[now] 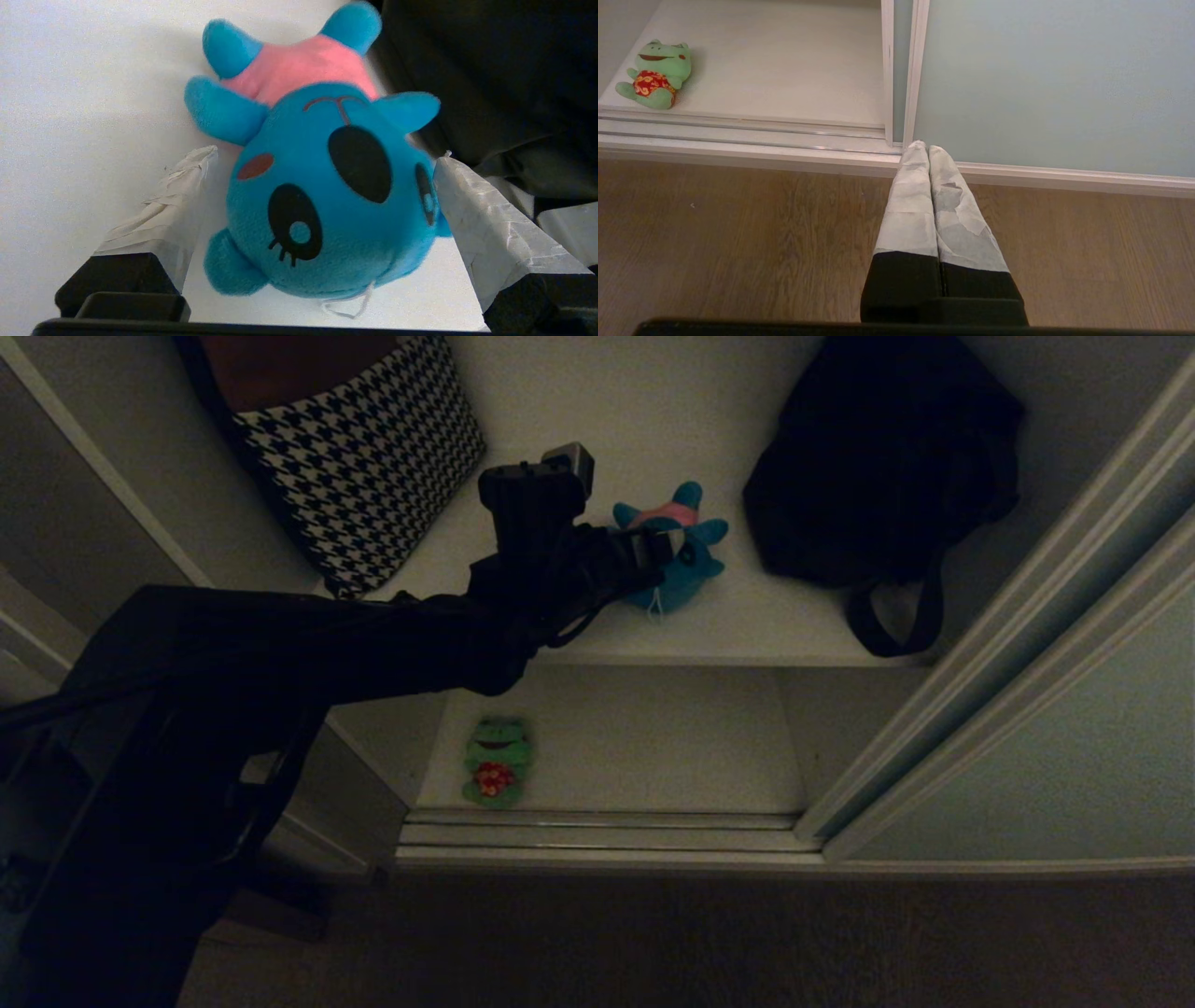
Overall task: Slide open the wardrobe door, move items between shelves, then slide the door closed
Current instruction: Place the blue doll on the lower shelf
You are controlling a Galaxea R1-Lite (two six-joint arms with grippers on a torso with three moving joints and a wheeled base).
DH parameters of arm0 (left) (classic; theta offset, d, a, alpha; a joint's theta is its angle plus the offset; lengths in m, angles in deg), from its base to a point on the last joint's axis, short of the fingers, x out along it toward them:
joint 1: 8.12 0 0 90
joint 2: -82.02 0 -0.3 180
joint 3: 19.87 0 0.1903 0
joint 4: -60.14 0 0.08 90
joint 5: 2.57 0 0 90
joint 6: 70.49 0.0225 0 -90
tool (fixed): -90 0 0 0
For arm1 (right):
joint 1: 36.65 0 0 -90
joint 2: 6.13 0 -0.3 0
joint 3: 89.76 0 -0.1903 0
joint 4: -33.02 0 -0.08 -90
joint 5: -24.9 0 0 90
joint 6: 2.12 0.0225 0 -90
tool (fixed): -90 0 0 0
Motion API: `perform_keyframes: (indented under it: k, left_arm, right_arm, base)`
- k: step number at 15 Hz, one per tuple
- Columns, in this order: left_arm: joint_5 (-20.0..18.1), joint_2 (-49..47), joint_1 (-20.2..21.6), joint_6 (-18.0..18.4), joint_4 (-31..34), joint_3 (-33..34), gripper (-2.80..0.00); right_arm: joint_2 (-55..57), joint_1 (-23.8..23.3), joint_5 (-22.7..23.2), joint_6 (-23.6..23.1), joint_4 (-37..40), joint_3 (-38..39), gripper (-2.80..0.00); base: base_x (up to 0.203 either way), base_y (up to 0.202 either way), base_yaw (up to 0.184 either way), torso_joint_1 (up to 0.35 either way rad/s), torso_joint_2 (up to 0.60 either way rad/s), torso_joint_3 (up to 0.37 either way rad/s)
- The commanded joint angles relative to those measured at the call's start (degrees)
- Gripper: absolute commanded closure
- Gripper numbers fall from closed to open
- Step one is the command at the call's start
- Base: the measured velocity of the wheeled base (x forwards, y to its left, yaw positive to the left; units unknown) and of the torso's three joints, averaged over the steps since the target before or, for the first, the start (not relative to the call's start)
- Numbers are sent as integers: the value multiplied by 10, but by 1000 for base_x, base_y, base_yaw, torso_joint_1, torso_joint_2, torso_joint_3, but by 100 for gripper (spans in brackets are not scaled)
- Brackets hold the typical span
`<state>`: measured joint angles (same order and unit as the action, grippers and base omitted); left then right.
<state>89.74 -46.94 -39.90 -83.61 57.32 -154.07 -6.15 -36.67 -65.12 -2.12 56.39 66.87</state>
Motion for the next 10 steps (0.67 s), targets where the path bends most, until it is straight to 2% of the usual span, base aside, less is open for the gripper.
perform_keyframes:
  k: [1,7,10]
  left_arm:
    - [1,0,0,-2,0,0,-280]
    - [-1,18,0,-2,47,0,-280]
    - [1,23,0,-3,49,2,-280]
  right_arm:
    - [0,-1,0,0,0,0,0]
    - [-1,-1,0,0,0,0,0]
    - [-1,0,0,0,0,0,0]
  base:
    - [0,0,0,0,0,0]
    - [11,0,-1,0,0,0]
    - [185,0,1,1,4,1]
